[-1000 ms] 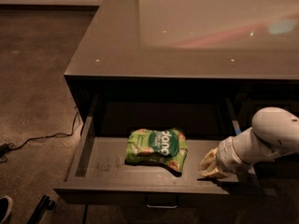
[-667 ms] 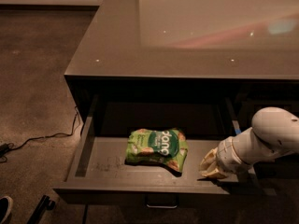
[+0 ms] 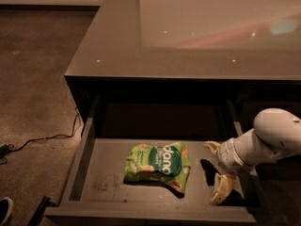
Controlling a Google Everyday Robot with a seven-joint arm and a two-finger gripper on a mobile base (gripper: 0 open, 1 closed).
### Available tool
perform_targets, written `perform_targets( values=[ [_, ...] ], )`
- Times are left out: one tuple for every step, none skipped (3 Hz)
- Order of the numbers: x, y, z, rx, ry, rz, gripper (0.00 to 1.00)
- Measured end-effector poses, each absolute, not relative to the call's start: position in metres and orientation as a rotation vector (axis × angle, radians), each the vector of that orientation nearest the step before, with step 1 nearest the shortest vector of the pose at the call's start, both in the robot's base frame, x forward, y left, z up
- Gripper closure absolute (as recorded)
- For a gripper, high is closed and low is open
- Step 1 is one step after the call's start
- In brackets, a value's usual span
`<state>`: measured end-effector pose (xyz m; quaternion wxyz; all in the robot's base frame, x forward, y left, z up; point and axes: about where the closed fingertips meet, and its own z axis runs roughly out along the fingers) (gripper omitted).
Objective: Open top drawer
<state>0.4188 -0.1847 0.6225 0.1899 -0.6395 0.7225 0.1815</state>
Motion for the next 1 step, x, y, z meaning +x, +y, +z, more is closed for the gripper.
perform_targets(
  values=[
    [0.4188,-0.1847,0.6225,-1.797,2.031,0.51,0.0]
  ],
)
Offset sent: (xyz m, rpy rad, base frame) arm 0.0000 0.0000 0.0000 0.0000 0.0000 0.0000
